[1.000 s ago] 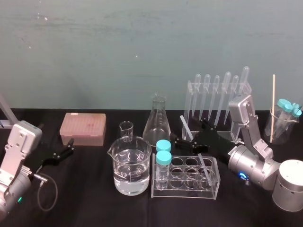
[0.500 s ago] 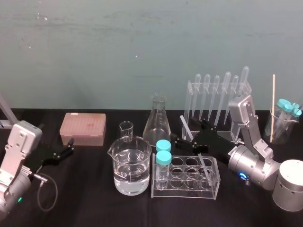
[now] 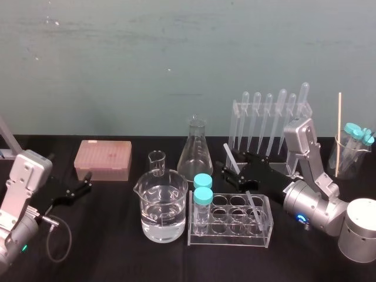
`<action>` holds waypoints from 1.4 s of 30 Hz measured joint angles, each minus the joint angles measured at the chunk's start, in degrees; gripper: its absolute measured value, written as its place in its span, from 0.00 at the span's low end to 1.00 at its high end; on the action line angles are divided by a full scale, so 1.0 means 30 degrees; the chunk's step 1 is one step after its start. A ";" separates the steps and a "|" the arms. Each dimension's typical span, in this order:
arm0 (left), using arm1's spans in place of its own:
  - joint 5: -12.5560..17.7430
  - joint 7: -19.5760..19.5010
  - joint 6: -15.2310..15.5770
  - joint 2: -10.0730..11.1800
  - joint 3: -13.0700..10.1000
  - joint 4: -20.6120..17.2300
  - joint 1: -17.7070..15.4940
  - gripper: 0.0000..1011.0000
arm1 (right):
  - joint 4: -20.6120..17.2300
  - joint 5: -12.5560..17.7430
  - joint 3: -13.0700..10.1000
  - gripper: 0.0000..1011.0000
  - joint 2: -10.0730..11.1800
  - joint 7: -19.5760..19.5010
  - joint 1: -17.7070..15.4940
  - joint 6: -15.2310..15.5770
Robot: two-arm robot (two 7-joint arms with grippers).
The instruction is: Pick up the stirring rod with one hand, then place it down.
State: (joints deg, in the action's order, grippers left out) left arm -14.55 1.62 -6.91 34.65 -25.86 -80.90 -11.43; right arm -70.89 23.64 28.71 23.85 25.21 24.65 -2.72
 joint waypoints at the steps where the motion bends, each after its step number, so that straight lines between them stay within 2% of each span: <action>1: 0.0000 0.0000 0.0000 0.0000 0.0000 0.0000 0.0001 0.99 | -0.0001 0.0000 0.0000 0.54 0.0001 0.0000 -0.0001 -0.0001; 2: 0.0000 0.0000 0.0000 0.0000 0.0000 0.0000 0.0000 0.99 | 0.0000 0.0001 0.0000 0.53 0.0000 0.0002 -0.0001 -0.0001; 9: 0.0000 0.0000 -0.0001 0.0000 0.0001 0.0000 0.0000 0.99 | 0.0000 0.0000 0.0000 0.28 0.0001 0.0003 0.0001 -0.0001; 10: 0.0001 0.0000 0.0000 0.0001 0.0001 0.0000 0.0000 0.99 | 0.0000 0.0000 0.0000 0.28 0.0001 0.0003 0.0001 -0.0001; 13: 0.0000 0.0000 -0.0001 0.0001 0.0001 0.0000 0.0000 0.99 | -0.0001 0.0001 0.0001 0.14 0.0001 0.0003 0.0000 -0.0001; 15: 0.0000 0.0000 0.0000 0.0000 0.0000 0.0000 0.0000 0.99 | -0.0001 0.0000 0.0001 0.09 0.0001 0.0002 0.0001 -0.0001; 30: 0.0000 0.0000 0.0000 0.0000 0.0000 0.0000 0.0000 0.99 | 0.0000 -0.0033 -0.0088 0.07 -0.0046 -0.0008 -0.0030 -0.0121; 35: 0.0000 0.0000 0.0000 0.0000 0.0001 0.0000 0.0000 0.99 | -0.0023 0.0230 -0.0908 0.07 -0.0503 -0.0248 -0.0321 -0.1166; 39: 0.0000 0.0000 0.0000 0.0000 0.0000 0.0000 0.0000 0.99 | -0.0138 0.1146 -0.1956 0.07 -0.1121 -0.0145 -0.0607 -0.2588; 42: 0.0000 0.0000 0.0000 0.0000 0.0000 0.0000 0.0000 0.99 | -0.0210 0.1936 -0.2594 0.07 -0.1529 0.0256 -0.0691 -0.3226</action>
State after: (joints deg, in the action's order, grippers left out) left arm -14.55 1.62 -6.91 34.65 -25.86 -80.90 -11.43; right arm -71.52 29.44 20.93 19.26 25.98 22.58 -12.40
